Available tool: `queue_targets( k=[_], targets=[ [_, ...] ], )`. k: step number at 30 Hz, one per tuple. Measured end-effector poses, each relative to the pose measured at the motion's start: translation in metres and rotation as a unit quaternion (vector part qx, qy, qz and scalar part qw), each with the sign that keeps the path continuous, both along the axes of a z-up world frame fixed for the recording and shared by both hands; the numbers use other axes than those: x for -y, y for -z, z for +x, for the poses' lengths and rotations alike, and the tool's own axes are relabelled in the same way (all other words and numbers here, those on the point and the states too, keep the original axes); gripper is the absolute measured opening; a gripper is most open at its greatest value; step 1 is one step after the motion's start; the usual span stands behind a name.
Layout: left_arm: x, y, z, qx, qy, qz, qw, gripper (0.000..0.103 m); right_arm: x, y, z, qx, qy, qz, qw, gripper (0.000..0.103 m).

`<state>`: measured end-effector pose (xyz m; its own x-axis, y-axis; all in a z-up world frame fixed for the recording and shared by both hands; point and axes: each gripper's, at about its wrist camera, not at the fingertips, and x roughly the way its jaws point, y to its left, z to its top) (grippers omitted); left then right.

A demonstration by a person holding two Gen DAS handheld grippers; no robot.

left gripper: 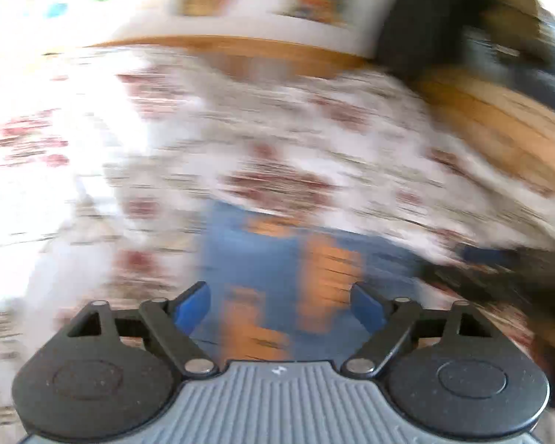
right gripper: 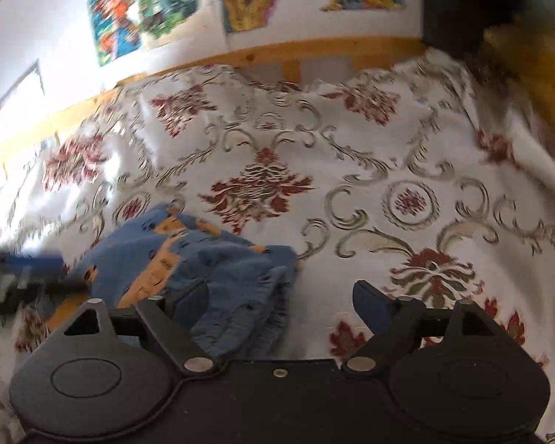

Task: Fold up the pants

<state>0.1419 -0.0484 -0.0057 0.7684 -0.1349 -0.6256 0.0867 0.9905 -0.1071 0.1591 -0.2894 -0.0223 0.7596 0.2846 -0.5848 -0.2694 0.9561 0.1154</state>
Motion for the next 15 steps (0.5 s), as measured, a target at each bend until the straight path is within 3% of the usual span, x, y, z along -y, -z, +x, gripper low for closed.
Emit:
queue_targets(
  k=[2,5,9,12,15],
  targets=[
    [-0.016,0.01,0.009,-0.016,-0.046,0.018,0.9987,0.087,-0.015,0.003,-0.006,0.002,0.002,-0.041,0.999,0.087],
    [-0.035,0.033,0.009,-0.047,-0.056,0.02,0.9971,0.088,-0.028,0.016,-0.016,-0.022,0.009,-0.103,0.994,0.087],
    [-0.058,0.053,-0.005,-0.047,-0.05,-0.021,0.9974,0.092,-0.02,0.019,-0.027,-0.047,0.024,-0.102,0.993,0.096],
    [-0.062,0.051,-0.01,-0.046,-0.033,-0.007,0.9984,0.094,-0.012,0.017,-0.036,-0.056,0.031,-0.083,0.994,0.096],
    [-0.065,0.037,-0.014,-0.041,-0.026,-0.005,0.9988,0.094,-0.005,0.005,-0.05,-0.016,0.058,-0.075,0.995,0.096]
  ],
)
